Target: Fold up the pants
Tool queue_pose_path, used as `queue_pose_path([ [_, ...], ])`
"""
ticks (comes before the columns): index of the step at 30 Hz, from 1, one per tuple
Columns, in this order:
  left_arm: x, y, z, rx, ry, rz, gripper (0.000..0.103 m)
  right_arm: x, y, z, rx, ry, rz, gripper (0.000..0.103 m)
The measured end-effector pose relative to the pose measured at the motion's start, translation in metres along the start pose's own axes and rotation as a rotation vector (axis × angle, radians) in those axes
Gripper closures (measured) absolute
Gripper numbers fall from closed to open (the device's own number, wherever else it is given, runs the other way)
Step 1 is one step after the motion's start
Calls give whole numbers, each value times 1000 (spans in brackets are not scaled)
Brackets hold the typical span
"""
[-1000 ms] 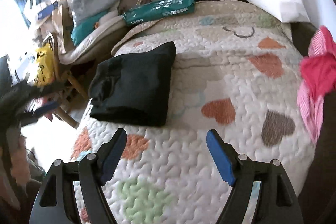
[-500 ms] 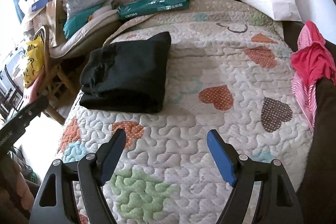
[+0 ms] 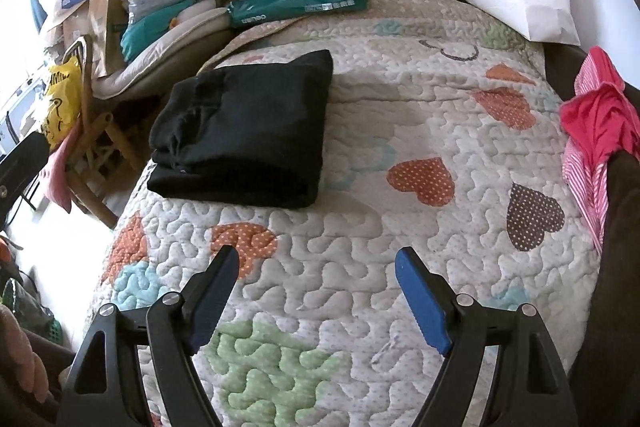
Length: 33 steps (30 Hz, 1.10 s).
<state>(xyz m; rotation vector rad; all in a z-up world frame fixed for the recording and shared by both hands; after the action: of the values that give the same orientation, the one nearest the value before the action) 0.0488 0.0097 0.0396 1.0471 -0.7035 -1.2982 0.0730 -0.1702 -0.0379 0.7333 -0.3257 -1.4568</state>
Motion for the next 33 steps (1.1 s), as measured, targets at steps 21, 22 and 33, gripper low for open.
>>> queue_pose_path([
  [21, -2, -21, -36, -259, -23, 26, 0, 0, -5, -5, -3, -21, 2, 17],
  [22, -2, -21, -37, -262, -21, 25, 0, 0, -5, -5, -3, -22, 2, 17],
  [33, 0, -25, -38, -285, -12, 6, 0, 1, -5, -5, -7, -25, 7, 16],
])
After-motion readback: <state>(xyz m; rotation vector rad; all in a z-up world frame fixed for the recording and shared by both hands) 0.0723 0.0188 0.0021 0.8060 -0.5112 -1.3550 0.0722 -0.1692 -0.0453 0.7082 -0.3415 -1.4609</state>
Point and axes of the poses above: each gripper's, at about its wrist camera, not at the fingertips, and z roughly against the way its jaws point, x to its right, y to its top, the point moved 2 cm from there along -z, roughly the way its jaws point, and after that the axes turned 8 degrees about y, right-handed, at the moved point
